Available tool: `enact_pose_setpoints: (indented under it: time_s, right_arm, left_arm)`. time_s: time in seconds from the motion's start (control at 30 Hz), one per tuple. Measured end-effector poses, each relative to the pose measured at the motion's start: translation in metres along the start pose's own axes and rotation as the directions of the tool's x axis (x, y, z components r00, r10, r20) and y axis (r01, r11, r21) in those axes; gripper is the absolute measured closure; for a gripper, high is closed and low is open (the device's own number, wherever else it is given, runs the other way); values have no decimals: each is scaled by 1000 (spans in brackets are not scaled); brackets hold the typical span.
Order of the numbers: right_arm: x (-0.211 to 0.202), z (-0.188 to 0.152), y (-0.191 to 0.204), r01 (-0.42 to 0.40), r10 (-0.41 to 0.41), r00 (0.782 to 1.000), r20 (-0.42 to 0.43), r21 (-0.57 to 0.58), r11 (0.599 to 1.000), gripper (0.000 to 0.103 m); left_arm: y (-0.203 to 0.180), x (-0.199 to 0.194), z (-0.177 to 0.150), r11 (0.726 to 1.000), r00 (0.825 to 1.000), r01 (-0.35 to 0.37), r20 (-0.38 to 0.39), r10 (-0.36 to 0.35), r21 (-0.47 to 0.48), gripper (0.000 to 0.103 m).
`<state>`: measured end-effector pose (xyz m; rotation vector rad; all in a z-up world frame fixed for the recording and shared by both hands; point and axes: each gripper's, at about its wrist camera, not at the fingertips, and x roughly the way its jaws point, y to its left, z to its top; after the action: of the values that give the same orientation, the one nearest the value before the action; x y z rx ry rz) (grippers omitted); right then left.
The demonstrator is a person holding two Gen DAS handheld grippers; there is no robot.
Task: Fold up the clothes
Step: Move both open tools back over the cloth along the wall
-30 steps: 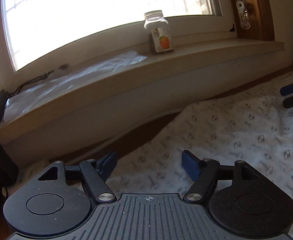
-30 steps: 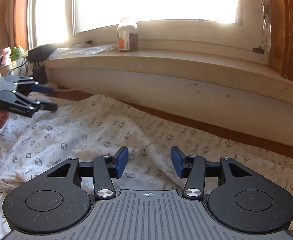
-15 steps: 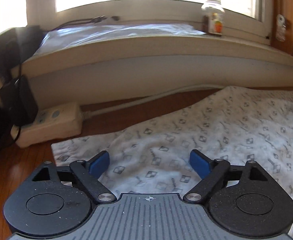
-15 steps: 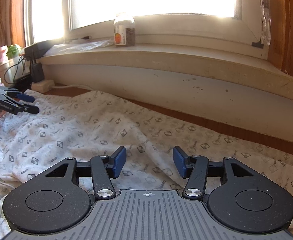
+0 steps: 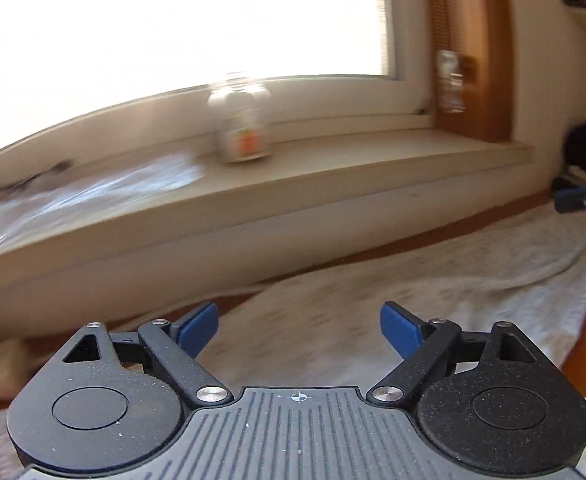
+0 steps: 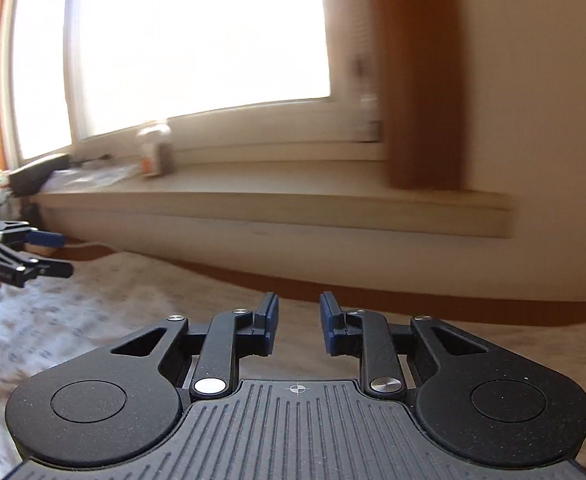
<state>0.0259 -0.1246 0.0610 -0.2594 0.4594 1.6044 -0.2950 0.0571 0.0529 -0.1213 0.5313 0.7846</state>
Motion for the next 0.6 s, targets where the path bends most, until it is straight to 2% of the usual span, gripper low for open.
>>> enact_pose_setpoints:
  time_s: [0.13,0.23,0.3,0.37,0.47,0.6]
  right_arm:
    - [-33,-9,-67,122,-121,992,-21,65,990,77]
    - [-49,-29,-104,208,-205,978,-43,93,974,76]
    - [-51,-34,-111,230,-225,973,-58,91,969,76]
    - [-50,-37,-114,245,-239,968,-73,87,966,76]
    - [-50,-43,-118,268,-261,961,-95,79,960,73]
    - [-49,-50,-124,299,-289,949,-124,69,952,71]
  left_arm:
    - [-48,33,9,994,997,71,-14,-70,78,13]
    - [-52,49,3,993,996,79,-34,-77,92,13]
    - [-45,53,-5,994,996,86,-41,-84,69,13]
    - [-32,63,-10,988,984,145,-109,-140,44,14]
    - [-13,64,-12,977,970,211,-116,-212,-26,20]
    - [-5,62,-15,969,961,246,-132,-242,11,21]
